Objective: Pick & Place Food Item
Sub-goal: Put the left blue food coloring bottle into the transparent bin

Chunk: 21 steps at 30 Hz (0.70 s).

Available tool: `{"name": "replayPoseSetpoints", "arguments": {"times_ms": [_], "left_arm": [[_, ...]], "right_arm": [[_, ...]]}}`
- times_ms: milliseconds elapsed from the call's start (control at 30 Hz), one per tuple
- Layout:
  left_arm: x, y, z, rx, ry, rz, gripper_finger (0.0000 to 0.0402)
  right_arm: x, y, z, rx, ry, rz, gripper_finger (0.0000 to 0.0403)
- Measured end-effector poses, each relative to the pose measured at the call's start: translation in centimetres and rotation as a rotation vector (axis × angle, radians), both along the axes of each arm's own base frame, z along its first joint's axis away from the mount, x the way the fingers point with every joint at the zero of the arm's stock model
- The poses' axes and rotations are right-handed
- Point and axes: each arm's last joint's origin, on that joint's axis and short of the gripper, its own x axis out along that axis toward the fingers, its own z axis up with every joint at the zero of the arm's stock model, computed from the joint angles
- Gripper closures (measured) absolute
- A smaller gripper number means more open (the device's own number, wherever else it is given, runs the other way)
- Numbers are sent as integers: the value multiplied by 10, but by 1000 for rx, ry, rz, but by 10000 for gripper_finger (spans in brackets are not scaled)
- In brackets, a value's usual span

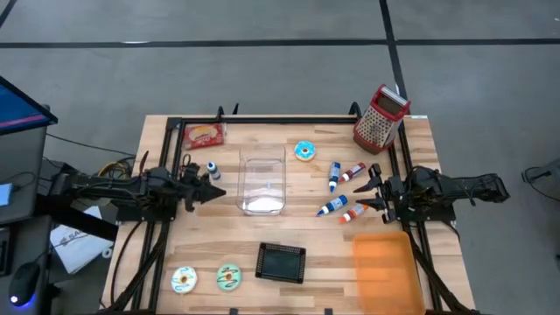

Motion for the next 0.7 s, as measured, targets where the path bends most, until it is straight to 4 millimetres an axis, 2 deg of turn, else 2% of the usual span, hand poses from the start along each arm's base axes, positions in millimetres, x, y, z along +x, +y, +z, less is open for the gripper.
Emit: {"name": "replayPoseSetpoints", "arguments": {"times_ms": [167, 300, 433, 567, 700], "left_arm": [[-1, 0, 7, -94, -67, -8, 399], [-1, 0, 8, -92, -83, -5, 399], [-1, 2, 9, -119, -89, 54, 399], [-2, 5, 17, -131, -184, 164, 399], [-5, 7, 27, -143, -299, 230, 399]], "right_arm": [[0, 0, 0, 0, 0, 0, 268], [0, 0, 0, -3, 0, 0, 268], [0, -3, 3, -46, -36, -79, 268], [-1, -3, 8, 165, -70, -56, 268], [-2, -4, 16, 267, -143, -55, 268]]}}
